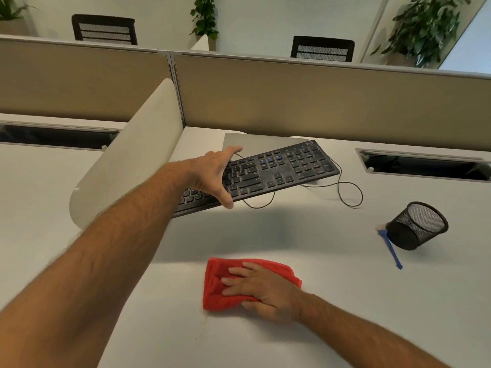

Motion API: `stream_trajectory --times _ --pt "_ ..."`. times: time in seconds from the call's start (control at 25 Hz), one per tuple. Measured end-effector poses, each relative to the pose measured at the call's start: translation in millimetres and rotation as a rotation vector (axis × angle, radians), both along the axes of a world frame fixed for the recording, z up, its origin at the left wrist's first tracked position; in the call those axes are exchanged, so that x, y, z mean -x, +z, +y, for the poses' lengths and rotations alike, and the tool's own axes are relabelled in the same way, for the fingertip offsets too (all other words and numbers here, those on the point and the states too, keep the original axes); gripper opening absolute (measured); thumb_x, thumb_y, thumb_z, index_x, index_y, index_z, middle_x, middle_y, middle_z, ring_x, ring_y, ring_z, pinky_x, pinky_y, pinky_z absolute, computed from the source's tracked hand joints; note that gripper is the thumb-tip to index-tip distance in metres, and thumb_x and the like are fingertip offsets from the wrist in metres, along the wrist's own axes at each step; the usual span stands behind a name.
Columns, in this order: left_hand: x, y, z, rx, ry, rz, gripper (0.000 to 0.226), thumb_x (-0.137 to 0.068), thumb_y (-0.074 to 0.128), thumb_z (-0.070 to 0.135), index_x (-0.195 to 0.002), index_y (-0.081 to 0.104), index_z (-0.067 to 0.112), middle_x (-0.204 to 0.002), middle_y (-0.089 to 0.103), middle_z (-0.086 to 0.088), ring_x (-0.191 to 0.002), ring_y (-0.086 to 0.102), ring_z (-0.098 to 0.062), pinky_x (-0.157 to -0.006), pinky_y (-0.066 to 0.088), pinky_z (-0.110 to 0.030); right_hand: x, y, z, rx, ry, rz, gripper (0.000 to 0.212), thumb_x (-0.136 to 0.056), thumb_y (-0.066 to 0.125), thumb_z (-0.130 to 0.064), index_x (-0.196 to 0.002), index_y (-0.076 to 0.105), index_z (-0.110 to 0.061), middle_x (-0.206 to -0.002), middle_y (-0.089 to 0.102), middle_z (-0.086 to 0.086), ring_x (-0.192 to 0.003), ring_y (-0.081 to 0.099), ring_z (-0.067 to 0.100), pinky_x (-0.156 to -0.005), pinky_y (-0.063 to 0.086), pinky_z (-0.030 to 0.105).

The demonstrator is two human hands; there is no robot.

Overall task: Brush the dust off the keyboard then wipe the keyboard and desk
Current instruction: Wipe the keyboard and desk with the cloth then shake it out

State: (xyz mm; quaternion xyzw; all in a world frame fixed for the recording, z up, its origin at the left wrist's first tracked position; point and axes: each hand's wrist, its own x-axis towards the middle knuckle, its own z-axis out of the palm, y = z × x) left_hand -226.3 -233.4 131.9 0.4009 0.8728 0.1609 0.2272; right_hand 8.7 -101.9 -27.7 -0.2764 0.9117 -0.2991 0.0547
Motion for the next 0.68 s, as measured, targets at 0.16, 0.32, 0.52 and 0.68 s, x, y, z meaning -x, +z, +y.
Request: stream_trajectory --times 0.16,0.32,0.52,0.68 --pt "-3 2 2 -0.012 0.013 0.015 0.135 -0.06 0.096 0.033 -0.157 0.003 0.026 -0.153 0.034 -0.012 -0.135 0.037 -0.03 -0.117 0.033 -0.047 -11 -7 -26 0.125 -0.313 -0.03 0.044 -0.098 0.042 -0.03 -0.142 0.04 -0.03 -0.15 0.034 -0.015 -0.141 0.016 -0.001 -0.118 0.007 0.033" --pt "-8 1 -1 -0.017 -0.004 0.009 0.134 -0.06 0.096 0.033 -0.157 0.004 0.024 -0.154 0.034 -0.013 -0.135 0.038 -0.03 -0.117 0.032 -0.044 -6 -9 -46 0.105 -0.407 -0.056 0.047 -0.096 0.038 -0.035 -0.143 0.037 -0.036 -0.152 0.029 -0.015 -0.142 0.011 -0.001 -0.118 0.005 0.034" --pt "-15 -4 -9 0.006 -0.038 0.009 0.136 -0.059 0.097 0.036 -0.158 0.004 0.024 -0.156 0.03 -0.013 -0.141 0.033 -0.031 -0.119 0.03 -0.046 5 -4 -62 0.11 -0.231 -0.087 0.05 -0.088 0.046 -0.026 -0.137 0.048 -0.029 -0.148 0.038 -0.009 -0.142 0.019 0.005 -0.118 0.006 0.033" --pt "-29 -15 -15 0.033 -0.047 0.018 0.135 -0.059 0.096 0.036 -0.158 0.004 0.024 -0.157 0.028 -0.013 -0.142 0.029 -0.031 -0.118 0.029 -0.047 16 -2 -66 0.134 -0.026 -0.117 0.052 -0.073 0.045 -0.014 -0.12 0.065 -0.018 -0.135 0.055 -0.002 -0.137 0.034 0.012 -0.116 0.014 0.035"
